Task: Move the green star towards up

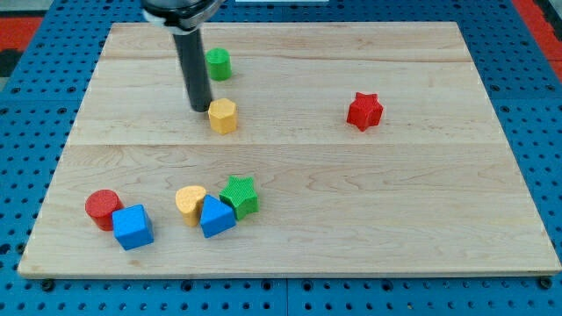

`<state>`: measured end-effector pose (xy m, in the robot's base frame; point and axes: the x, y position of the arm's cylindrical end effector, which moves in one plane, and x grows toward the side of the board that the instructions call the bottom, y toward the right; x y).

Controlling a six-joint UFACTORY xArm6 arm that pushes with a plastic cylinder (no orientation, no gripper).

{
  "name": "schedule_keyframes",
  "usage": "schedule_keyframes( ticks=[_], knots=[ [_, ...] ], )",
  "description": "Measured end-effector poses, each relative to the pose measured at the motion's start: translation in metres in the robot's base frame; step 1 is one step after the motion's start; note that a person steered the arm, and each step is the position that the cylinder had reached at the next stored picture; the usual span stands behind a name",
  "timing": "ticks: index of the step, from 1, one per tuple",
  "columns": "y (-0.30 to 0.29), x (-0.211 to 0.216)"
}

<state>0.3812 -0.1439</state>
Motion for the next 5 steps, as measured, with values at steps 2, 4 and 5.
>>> schedule_keyframes(
  ticks=[2, 4, 5],
  knots=[
    [0.001, 0.068],
    [0.09, 0.051],
    [0.061, 0.032]
  ],
)
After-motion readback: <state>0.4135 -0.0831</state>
